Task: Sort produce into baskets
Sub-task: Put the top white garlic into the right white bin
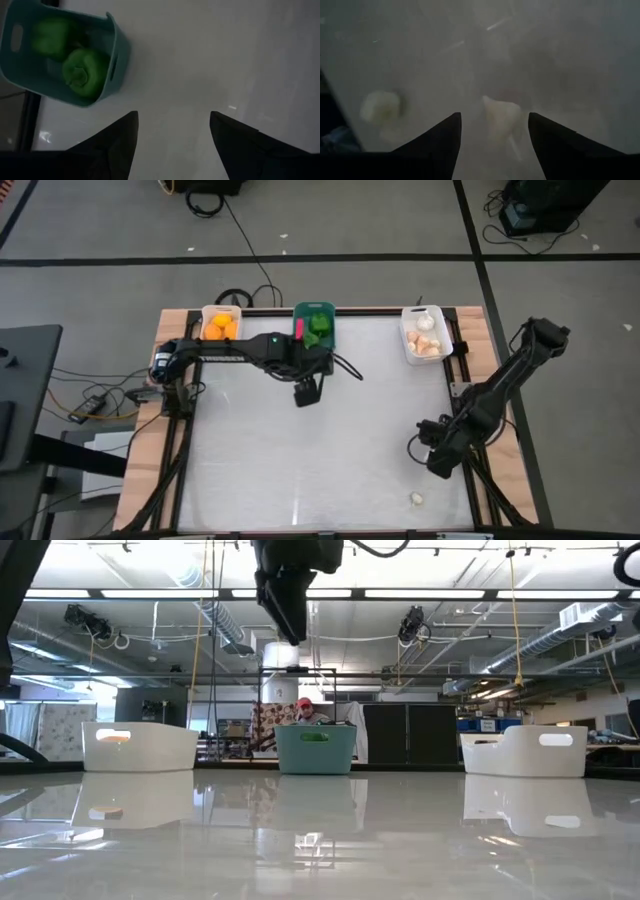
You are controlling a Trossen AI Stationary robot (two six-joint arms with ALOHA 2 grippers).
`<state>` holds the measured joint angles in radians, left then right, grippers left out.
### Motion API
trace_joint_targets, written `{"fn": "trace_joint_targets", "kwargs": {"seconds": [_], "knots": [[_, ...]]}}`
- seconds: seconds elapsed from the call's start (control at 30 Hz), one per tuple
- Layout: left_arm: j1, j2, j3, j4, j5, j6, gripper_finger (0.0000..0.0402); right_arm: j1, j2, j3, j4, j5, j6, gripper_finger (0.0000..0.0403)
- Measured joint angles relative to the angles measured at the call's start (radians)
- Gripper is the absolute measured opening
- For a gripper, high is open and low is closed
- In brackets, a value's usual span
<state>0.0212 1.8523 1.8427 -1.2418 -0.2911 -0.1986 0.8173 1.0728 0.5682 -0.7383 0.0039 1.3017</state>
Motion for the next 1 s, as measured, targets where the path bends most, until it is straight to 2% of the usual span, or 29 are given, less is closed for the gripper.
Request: {"fn": "trace_joint_targets", "kwargs": {"seconds": [0.23, 0.5, 0.63, 0.77, 0.9, 1.0], "knots": [[0.027, -0.004, -0.089, 0.003, 0.049, 0.041, 0.0252, 0.042, 0.112, 0.000, 0.003, -0.004, 0.048, 0.0240], [0.051, -0.013, -0.316, 0.059, 0.118, 0.020, 0.0252, 0.099, 0.177, 0.000, 0.014, 0.034, 0.148, 0.0230], [0.051, -0.014, -0.437, 0.153, 0.204, 0.000, 0.0252, 0.099, 0.183, 0.000, 0.027, 0.071, 0.183, 0.0195], [0.049, -0.036, -0.541, 0.282, 0.302, -0.033, 0.0252, 0.099, 0.185, 0.000, 0.038, 0.073, 0.192, 0.0143], [0.049, -0.102, -0.640, 0.406, 0.331, -0.069, 0.0252, 0.082, 0.175, 0.000, 0.088, 0.065, 0.186, 0.0096], [0.049, -0.175, -0.720, 0.500, 0.331, -0.103, 0.0252, 0.042, 0.152, 0.000, 0.131, 0.082, 0.159, 0.0087]]}}
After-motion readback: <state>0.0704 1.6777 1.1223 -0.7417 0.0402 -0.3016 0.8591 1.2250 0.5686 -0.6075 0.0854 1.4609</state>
